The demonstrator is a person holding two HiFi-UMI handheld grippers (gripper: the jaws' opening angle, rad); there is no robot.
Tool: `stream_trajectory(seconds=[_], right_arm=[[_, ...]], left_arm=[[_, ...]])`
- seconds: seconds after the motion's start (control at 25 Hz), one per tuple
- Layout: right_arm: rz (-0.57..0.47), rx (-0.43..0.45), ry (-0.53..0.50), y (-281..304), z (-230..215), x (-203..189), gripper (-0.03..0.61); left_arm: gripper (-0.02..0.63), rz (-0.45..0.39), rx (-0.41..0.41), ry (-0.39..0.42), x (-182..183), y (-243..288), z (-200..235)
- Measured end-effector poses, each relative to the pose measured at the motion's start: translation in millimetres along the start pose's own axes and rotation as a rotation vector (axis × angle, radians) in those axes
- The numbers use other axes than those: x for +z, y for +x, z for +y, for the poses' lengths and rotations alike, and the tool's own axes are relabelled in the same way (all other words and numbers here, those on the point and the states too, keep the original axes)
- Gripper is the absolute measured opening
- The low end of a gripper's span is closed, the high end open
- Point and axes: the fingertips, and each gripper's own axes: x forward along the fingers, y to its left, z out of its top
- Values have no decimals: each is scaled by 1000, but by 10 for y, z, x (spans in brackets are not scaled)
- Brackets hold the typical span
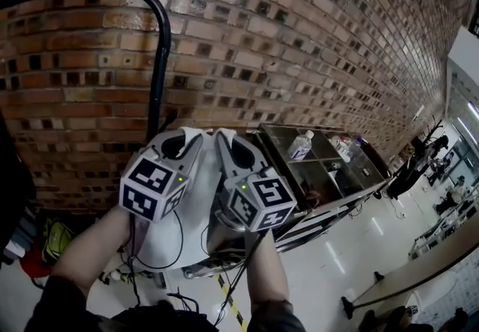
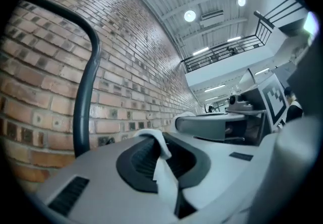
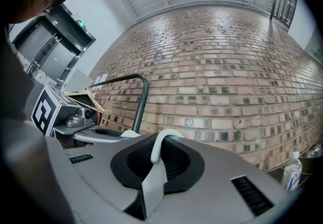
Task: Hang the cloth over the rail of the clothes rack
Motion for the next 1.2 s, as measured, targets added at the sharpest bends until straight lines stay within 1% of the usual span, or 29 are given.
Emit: stream_trajectory(seconds=[0.12,0.28,0.4,0.72,0.84,0.92,1.04,1.2], right_arm=[[-38,16,-3,208,-205,186,26],[-72,38,0,430,-446,422,26],[-99,52,-10,573,-597,612,26],[-173,54,-63,880,-968,1160,26],[-212,49,-60,1002,-1110,1378,26],[-234,51,-48,1042,-1188,1482,26],[-269,64,-59,1072,-1241,1607,26],[-399,46,-128,1122,-1306,1864,26]], left_arm=[[26,-29,10,35,237,236,135],[28,-75,13,16,500,476,286],[28,-106,17,29,714,634,372],[28,-137,34,50,1324,1025,584],[28,-148,48,67,1594,1168,741],[28,-169,60,95,1763,1245,822],[29,-224,81,165,1953,1317,868],[29,-360,142,279,2231,1315,963]])
